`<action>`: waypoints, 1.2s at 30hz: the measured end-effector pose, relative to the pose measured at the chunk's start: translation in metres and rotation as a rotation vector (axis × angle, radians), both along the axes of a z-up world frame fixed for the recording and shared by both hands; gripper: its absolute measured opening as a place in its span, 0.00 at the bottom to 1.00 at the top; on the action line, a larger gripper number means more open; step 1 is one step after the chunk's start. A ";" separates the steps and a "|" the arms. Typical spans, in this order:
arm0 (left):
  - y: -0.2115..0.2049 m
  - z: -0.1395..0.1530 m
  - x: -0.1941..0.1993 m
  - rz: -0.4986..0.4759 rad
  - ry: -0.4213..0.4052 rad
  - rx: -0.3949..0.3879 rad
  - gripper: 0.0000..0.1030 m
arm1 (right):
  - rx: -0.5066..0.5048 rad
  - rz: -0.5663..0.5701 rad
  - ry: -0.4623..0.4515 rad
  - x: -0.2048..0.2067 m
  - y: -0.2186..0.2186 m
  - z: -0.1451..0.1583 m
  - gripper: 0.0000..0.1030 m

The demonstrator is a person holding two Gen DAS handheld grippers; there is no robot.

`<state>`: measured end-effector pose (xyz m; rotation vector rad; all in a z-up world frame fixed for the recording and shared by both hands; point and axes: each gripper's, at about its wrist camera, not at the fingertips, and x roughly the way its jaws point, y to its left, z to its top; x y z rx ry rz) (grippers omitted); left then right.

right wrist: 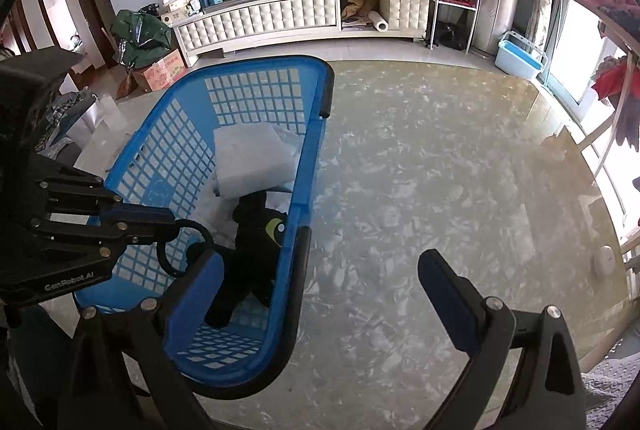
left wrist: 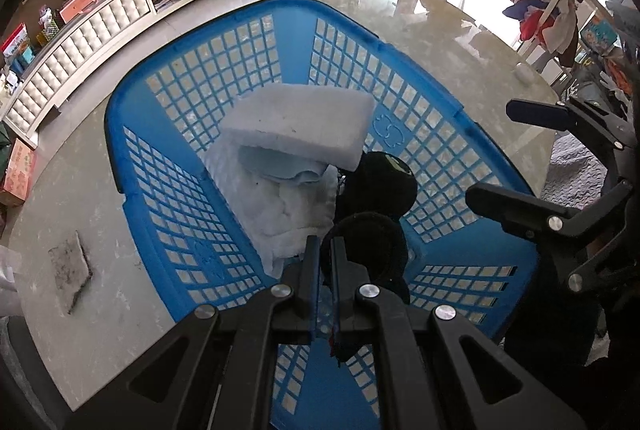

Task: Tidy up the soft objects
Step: 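Carry the black ring over the basket and open the left gripper, then move the right gripper down toward the grey felt pad on the table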

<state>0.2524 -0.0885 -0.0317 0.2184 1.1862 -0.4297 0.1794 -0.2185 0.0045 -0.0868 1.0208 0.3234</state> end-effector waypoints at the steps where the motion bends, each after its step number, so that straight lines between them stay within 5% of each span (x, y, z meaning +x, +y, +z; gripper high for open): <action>1: 0.001 0.002 0.001 0.002 -0.004 0.002 0.04 | 0.003 0.000 0.004 0.000 0.000 -0.001 0.95; 10: 0.006 0.004 0.006 0.027 -0.012 0.006 0.08 | 0.019 0.011 0.021 0.001 -0.001 -0.003 0.95; 11: 0.007 0.003 0.006 0.031 -0.012 0.004 0.13 | 0.020 0.011 0.021 0.002 0.000 -0.003 0.95; 13: 0.010 0.003 0.007 0.041 -0.015 0.002 0.44 | 0.022 0.015 0.025 0.002 0.000 -0.004 0.95; 18: 0.011 0.010 0.005 0.039 -0.042 -0.028 0.75 | 0.024 0.024 0.031 0.001 0.003 -0.004 0.95; 33: 0.040 0.053 -0.032 0.092 -0.178 -0.005 0.89 | 0.037 0.038 -0.002 -0.010 0.016 0.020 0.95; 36: 0.053 0.061 -0.042 0.118 -0.208 0.002 1.00 | 0.032 0.052 -0.012 -0.014 0.023 0.025 0.95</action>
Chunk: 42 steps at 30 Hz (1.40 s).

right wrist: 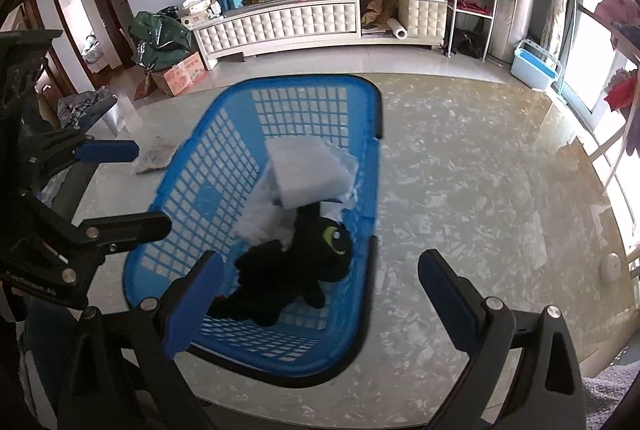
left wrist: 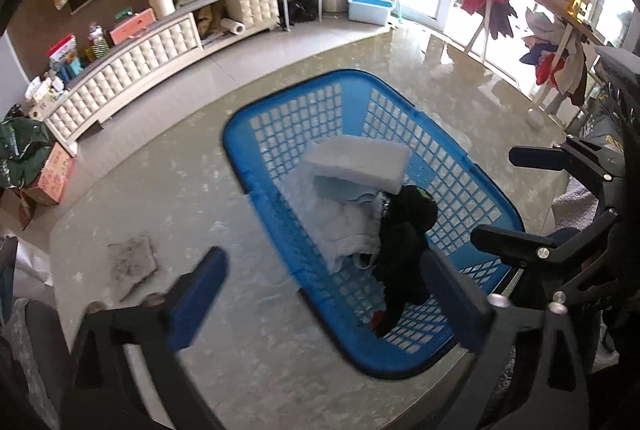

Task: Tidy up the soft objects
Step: 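Move the right gripper down toward the grey felt pad on the table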

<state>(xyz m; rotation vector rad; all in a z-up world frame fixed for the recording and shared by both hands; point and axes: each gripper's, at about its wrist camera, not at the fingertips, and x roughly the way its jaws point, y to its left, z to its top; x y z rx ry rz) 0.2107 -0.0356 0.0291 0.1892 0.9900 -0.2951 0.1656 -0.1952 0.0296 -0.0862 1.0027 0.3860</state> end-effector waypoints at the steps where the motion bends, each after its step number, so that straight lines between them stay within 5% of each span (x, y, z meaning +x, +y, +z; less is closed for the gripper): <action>1: 0.004 0.002 -0.002 0.008 -0.009 0.001 1.00 | -0.002 0.005 -0.002 -0.001 0.003 0.001 0.95; 18: 0.110 0.018 -0.039 0.213 -0.101 -0.052 1.00 | -0.021 0.127 -0.008 0.005 0.075 0.011 0.95; 32: 0.212 -0.007 -0.047 0.445 -0.086 -0.093 1.00 | 0.005 0.258 0.036 0.036 0.157 0.000 0.95; 42: 0.267 -0.020 -0.044 0.582 -0.086 -0.095 1.00 | -0.081 0.334 0.048 0.049 0.213 -0.017 0.95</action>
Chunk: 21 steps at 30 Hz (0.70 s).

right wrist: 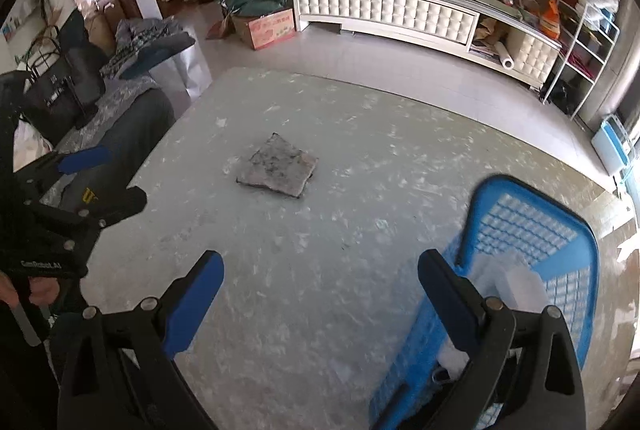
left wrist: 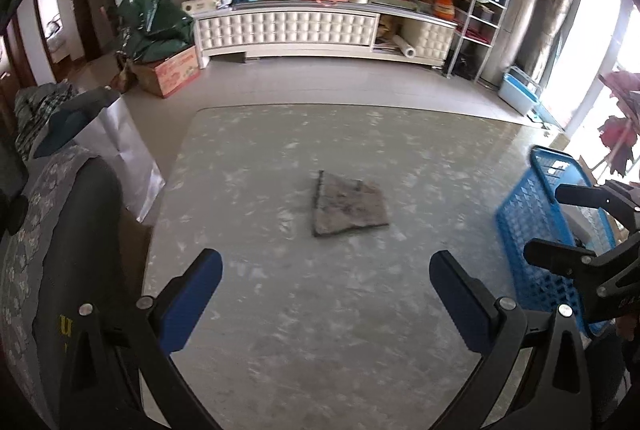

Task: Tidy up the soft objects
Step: 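Move the right gripper down toward the grey felt pad on the table, then close the right gripper on the edge of the grey felt pad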

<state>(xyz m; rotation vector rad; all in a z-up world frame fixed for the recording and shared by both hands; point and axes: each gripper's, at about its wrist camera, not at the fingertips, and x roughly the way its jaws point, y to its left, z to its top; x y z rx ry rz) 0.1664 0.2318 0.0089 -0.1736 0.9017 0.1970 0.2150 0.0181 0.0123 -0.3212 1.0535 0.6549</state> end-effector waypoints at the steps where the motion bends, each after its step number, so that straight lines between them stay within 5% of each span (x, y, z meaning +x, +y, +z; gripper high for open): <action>1: 0.005 -0.002 0.002 0.024 0.003 0.001 1.00 | -0.006 0.004 0.001 0.002 0.004 -0.001 0.95; 9: 0.023 -0.018 0.015 0.038 0.007 -0.022 1.00 | -0.052 0.040 0.024 0.020 0.036 -0.020 0.95; 21: 0.060 -0.054 0.036 0.095 0.037 -0.060 1.00 | -0.052 -0.059 0.166 0.058 0.071 -0.062 0.95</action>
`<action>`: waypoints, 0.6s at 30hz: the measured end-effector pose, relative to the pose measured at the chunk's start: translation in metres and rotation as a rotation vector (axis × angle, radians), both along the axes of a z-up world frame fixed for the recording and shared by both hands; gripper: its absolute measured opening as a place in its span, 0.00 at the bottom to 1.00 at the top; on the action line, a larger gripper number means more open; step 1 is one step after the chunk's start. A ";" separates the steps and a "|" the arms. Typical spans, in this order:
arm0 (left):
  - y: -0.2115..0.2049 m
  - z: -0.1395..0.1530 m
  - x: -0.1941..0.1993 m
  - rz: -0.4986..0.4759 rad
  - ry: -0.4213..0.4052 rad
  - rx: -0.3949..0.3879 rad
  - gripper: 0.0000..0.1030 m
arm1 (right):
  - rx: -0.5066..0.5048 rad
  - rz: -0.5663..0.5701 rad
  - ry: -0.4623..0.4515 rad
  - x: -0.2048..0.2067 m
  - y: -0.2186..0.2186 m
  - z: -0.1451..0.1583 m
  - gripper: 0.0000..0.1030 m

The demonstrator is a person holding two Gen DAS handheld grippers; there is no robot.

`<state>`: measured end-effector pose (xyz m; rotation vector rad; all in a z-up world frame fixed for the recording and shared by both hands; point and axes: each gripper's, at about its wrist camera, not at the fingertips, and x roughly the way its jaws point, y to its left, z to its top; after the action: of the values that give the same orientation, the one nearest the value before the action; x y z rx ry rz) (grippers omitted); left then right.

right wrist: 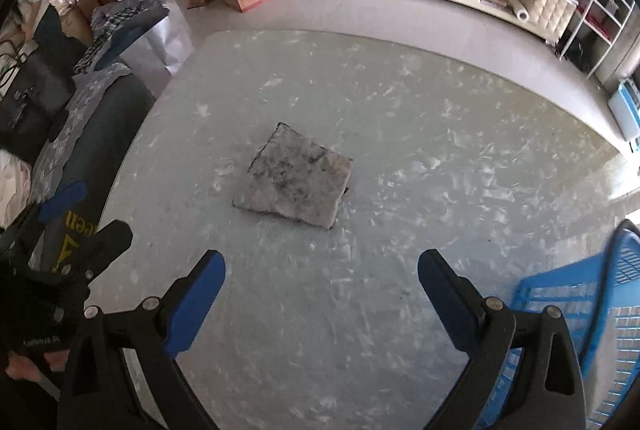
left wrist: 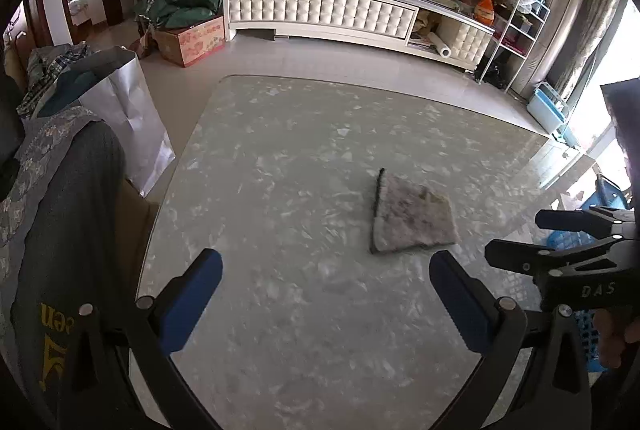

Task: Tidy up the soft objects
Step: 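Close the right gripper on the edge of the grey felt pad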

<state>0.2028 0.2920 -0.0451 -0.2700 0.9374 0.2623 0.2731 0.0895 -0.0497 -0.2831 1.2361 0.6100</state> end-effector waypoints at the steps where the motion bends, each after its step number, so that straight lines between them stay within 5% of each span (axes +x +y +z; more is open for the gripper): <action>1: 0.002 -0.002 0.004 -0.001 0.008 -0.007 1.00 | -0.004 -0.008 0.010 0.003 0.003 -0.004 0.95; 8: 0.018 -0.018 0.034 -0.017 0.073 -0.007 1.00 | -0.035 -0.045 0.076 0.027 0.017 -0.024 0.95; 18: 0.036 -0.044 0.039 0.011 0.095 -0.123 1.00 | -0.056 -0.069 0.131 0.048 0.043 -0.046 0.89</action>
<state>0.2419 0.3278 -0.0895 -0.3789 1.0476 0.2293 0.3216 0.1329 -0.0962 -0.2491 1.3851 0.5423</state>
